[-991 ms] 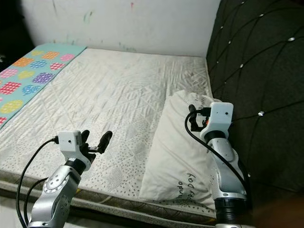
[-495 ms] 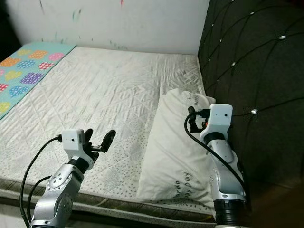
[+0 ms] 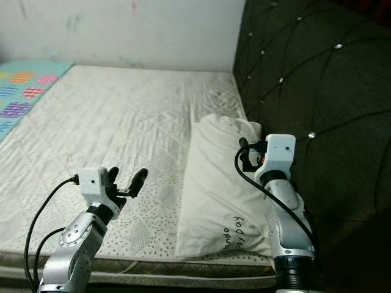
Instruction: Clean up the room
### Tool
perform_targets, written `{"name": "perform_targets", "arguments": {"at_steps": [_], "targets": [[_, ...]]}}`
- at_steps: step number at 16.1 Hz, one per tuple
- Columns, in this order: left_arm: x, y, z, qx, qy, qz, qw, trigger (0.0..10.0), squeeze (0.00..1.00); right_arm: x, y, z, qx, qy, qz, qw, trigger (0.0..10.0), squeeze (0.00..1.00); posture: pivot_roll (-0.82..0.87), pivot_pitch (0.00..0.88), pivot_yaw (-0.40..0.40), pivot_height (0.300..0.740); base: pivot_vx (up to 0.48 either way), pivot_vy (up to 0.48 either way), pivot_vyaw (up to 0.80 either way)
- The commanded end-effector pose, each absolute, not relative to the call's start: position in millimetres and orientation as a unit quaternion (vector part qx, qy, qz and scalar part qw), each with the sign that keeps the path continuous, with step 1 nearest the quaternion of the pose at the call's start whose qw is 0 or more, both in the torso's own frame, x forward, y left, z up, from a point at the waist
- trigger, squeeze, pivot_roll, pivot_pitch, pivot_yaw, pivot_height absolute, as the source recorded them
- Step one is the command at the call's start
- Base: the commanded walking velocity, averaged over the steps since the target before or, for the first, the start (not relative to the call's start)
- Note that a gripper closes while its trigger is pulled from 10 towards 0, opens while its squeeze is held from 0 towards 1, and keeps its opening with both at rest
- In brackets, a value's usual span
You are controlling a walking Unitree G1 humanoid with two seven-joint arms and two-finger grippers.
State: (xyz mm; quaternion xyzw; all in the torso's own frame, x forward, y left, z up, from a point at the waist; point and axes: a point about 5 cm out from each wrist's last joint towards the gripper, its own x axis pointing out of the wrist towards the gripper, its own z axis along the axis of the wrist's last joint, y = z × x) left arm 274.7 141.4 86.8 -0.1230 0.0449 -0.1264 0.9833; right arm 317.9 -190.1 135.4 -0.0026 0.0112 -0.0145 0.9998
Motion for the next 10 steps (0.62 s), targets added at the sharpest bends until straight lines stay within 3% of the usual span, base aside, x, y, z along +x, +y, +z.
{"name": "perform_targets", "arguments": {"at_steps": [1,4,8,10], "targets": [[275.4,143.9,87.7,-0.115,0.044,-0.121,0.985,10.0,0.00,320.7,-187.5,138.9,-0.004,0.006,-0.008,1.000,10.0,0.00,-0.16,0.000,0.022,0.740,0.000,0.277,0.00],[275.6,143.7,87.7,-0.116,0.043,-0.120,0.985,10.0,0.00,321.9,-187.3,139.5,-0.004,0.007,-0.006,1.000,10.0,0.00,-0.16,0.000,0.019,0.740,0.000,0.279,-0.29],[275.3,144.8,87.2,-0.117,0.043,-0.117,0.985,10.0,0.00,321.1,-187.9,138.4,-0.006,0.008,-0.005,1.000,10.0,0.00,-0.16,0.000,0.016,0.740,0.000,0.370,-0.75],[275.6,145.0,87.5,-0.117,0.043,-0.116,0.985,10.0,0.00,321.0,-188.2,138.3,-0.008,0.009,-0.004,1.000,10.0,0.00,-0.16,0.000,0.016,0.740,0.000,0.428,-0.22]]}}
